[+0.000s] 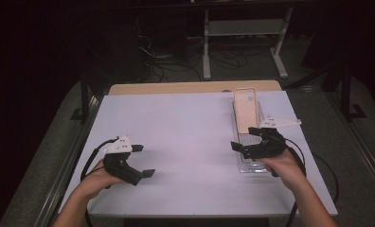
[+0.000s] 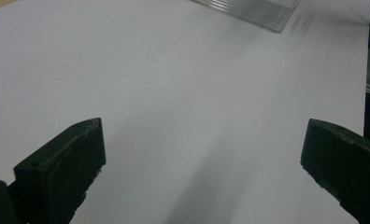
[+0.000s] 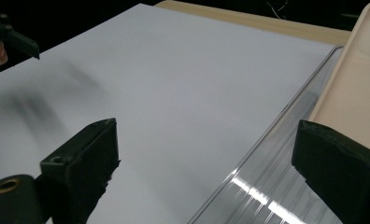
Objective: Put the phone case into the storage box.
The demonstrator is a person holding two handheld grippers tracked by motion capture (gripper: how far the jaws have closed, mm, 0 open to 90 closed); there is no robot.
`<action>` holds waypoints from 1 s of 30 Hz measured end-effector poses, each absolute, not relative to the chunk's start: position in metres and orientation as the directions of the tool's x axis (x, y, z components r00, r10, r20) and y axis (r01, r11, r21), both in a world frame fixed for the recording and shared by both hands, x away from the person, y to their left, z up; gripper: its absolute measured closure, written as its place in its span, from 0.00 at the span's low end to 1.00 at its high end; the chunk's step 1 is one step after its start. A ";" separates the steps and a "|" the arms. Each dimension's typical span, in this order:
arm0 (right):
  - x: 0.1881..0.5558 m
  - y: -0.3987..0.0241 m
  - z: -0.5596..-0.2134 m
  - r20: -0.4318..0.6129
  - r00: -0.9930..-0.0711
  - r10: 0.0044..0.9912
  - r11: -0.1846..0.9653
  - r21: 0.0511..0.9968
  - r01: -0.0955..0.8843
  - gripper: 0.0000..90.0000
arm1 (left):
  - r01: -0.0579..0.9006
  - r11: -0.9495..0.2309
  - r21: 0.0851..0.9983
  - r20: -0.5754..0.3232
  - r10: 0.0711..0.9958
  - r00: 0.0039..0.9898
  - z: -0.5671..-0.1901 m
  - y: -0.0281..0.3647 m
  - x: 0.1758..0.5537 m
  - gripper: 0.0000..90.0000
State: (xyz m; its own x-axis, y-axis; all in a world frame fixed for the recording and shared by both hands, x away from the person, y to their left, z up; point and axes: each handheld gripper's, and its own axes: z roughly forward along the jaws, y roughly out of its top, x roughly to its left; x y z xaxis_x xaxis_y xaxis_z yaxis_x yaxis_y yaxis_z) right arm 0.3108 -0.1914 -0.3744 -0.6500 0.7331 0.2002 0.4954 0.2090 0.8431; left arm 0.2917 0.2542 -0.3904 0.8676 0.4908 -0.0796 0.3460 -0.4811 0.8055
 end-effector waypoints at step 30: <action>0.290 -0.187 -0.397 0.197 -0.693 0.693 0.275 0.817 0.507 0.07 | 0.337 -0.470 0.816 -0.077 0.490 0.869 -0.385 0.263 0.291 0.00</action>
State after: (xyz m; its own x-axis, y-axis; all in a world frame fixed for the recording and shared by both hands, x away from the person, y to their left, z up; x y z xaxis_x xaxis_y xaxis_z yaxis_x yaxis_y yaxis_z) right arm 0.2897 -0.1871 -0.3973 -0.6931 0.6935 0.1969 0.5071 0.2749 0.8169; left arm 0.2908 0.2631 -0.3850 0.8685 0.4897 -0.0768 0.3372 -0.4702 0.8156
